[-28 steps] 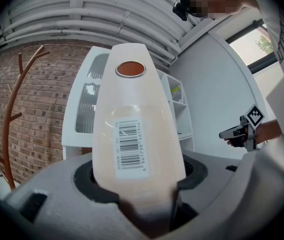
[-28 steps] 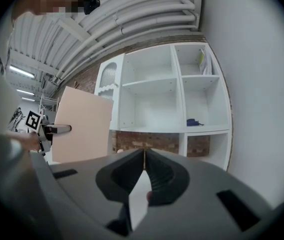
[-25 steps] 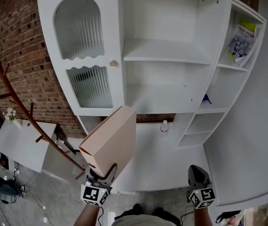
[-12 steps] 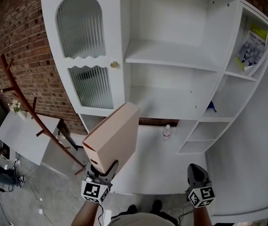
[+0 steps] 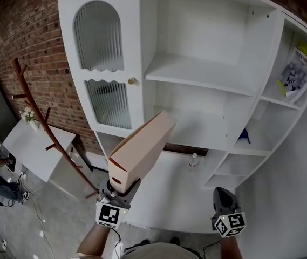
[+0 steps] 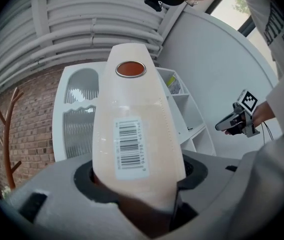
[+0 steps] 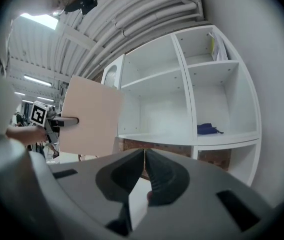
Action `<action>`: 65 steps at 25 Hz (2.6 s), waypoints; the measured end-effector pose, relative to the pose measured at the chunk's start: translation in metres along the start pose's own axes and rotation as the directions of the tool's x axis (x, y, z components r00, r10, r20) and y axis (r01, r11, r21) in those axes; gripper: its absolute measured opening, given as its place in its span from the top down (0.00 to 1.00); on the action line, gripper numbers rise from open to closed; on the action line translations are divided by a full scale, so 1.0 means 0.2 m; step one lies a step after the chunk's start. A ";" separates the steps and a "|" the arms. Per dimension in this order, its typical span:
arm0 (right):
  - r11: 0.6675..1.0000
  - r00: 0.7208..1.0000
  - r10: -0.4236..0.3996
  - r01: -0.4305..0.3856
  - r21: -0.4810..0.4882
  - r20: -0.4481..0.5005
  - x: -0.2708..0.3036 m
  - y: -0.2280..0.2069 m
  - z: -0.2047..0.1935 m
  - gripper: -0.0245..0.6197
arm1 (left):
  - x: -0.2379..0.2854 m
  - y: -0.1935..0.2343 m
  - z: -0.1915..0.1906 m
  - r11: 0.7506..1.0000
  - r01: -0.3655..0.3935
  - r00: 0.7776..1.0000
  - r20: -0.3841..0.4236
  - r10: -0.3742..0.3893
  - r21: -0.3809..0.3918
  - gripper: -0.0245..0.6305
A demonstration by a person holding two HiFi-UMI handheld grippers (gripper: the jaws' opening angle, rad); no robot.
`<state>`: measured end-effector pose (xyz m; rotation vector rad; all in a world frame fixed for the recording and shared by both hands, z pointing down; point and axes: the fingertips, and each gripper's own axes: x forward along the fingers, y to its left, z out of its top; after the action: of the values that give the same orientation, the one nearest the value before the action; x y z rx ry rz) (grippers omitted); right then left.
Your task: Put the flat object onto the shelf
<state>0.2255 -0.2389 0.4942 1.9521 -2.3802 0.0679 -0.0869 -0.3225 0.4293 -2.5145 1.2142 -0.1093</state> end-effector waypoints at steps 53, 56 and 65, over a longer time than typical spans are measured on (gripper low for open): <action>0.995 0.996 0.053 -0.058 0.076 0.070 0.06 -0.40 0.04 0.91 | 0.93 -0.49 0.27 0.559 0.116 0.984 -0.171 0.046 0.821 0.50; 0.995 0.996 0.051 -0.056 0.081 0.067 0.05 -0.42 0.03 0.91 | 0.98 -0.50 0.23 0.524 0.132 0.976 -0.203 0.079 0.842 0.50; 0.993 0.997 0.048 -0.053 0.101 0.053 0.07 -0.47 -0.01 0.91 | 1.11 -0.52 0.09 0.420 0.182 0.960 -0.253 0.120 0.889 0.49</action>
<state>0.3146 -0.2707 0.4961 1.9585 -2.5057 0.1479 0.1351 -0.4302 0.4309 -1.5230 0.8076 -0.9188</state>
